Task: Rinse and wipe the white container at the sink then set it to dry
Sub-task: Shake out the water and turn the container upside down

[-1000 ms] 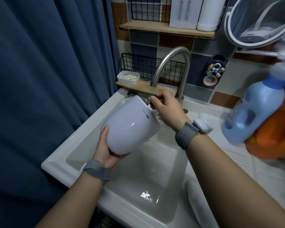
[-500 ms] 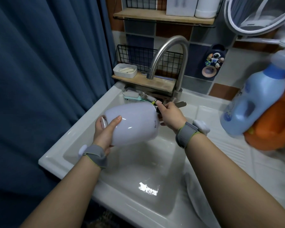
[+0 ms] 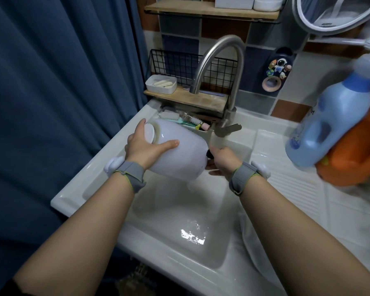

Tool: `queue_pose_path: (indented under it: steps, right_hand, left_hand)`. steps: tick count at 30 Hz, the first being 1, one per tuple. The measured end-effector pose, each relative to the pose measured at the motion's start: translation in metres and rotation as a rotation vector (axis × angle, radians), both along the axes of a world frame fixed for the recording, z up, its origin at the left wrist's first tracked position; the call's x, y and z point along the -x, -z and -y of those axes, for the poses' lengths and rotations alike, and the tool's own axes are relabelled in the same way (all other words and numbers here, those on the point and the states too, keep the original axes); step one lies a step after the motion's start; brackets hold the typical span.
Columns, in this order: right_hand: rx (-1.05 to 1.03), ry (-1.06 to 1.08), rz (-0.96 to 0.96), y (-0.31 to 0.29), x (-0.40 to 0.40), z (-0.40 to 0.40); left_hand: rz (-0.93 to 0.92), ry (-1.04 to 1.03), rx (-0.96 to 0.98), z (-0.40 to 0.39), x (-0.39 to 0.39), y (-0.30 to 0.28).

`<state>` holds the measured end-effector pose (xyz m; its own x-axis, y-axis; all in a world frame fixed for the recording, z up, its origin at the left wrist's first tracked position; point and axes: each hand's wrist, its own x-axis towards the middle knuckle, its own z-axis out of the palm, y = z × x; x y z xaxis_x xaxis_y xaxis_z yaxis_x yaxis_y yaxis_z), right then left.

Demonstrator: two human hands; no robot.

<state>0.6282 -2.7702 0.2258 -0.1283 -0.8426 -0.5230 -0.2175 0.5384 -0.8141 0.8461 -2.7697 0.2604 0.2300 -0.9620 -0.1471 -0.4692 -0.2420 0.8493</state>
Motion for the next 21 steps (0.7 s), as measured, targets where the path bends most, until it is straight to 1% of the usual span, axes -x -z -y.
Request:
queue_pose_path:
  steps: [3, 8, 11, 15, 18, 21]
  right_hand:
    - [-0.015, -0.004, -0.006, 0.008, 0.0, -0.004]
    - [-0.028, -0.02, -0.023, 0.011, 0.003, -0.007]
    - [-0.014, -0.106, -0.146, 0.008, 0.008, -0.006]
    - [0.083, -0.082, -0.291, 0.0, 0.015, -0.006]
    - [0.143, -0.091, -0.339, -0.004, 0.02, -0.009]
    - [0.183, -0.067, -0.342, -0.004, 0.029, -0.011]
  left_hand:
    - [0.099, 0.032, 0.002, 0.0, 0.007, -0.002]
    - [0.149, 0.06, 0.008, 0.001, 0.015, 0.0]
    - [0.181, 0.08, 0.001, 0.001, 0.019, 0.0]
    - [0.272, 0.142, -0.009, 0.0, 0.032, 0.002]
    - [0.337, 0.193, -0.031, 0.0, 0.042, 0.005]
    - [0.399, 0.241, -0.049, 0.001, 0.053, 0.006]
